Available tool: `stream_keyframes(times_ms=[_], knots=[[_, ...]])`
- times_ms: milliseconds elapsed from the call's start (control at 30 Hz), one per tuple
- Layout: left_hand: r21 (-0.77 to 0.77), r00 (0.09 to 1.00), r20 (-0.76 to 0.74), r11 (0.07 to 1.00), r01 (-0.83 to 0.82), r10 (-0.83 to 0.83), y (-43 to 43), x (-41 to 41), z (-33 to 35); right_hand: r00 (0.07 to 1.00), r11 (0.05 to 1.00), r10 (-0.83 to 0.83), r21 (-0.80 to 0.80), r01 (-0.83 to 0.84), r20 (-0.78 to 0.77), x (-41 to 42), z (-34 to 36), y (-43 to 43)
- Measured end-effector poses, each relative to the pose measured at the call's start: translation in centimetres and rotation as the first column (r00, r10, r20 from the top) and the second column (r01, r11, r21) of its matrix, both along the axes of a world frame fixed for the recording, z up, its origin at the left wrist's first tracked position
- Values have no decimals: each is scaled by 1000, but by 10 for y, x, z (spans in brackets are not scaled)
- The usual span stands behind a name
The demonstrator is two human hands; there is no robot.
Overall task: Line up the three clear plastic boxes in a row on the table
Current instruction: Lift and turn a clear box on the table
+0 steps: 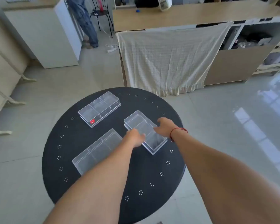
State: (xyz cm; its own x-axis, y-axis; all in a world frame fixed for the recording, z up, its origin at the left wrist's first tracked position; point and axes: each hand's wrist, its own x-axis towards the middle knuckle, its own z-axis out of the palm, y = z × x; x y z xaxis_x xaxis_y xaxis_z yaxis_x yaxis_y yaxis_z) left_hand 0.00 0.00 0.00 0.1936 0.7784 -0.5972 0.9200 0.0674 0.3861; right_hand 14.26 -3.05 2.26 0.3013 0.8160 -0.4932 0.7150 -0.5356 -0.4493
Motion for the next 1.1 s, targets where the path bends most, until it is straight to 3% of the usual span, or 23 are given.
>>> stream_keyframes(times_ms=[200, 367, 533, 667, 800, 900, 1000, 1100], knots=[[-164, 988, 27, 976, -143, 150, -12, 4, -40, 990, 992, -122, -36, 120, -76, -7, -43, -14], [-157, 967, 92, 962, -223, 239, -11, 6, -59, 982, 987, -160, -39, 157, -98, -3, -62, -22], [-203, 923, 221, 940, -273, 316, -8, 12, -53, 950, 978, -202, -107, 182, -238, -1, -62, -29], [-192, 897, 348, 957, -217, 273, -6, 16, -43, 928, 963, -222, -216, 161, -298, 0, -56, -30], [-59, 887, 438, 989, -135, 147, 5, 19, -37, 921, 955, -212, -270, 123, -328, -5, -53, -38], [64, 907, 417, 994, -84, 49, 11, 15, -33, 940, 977, -172, -176, 124, -295, 2, -57, -37], [277, 951, 284, 960, 38, -120, 13, 11, -31, 915, 949, -284, 52, 311, -286, 12, -54, -29], [382, 946, 235, 916, 120, -222, 12, 10, -31, 945, 904, -310, 274, 328, -108, 20, -41, -24]])
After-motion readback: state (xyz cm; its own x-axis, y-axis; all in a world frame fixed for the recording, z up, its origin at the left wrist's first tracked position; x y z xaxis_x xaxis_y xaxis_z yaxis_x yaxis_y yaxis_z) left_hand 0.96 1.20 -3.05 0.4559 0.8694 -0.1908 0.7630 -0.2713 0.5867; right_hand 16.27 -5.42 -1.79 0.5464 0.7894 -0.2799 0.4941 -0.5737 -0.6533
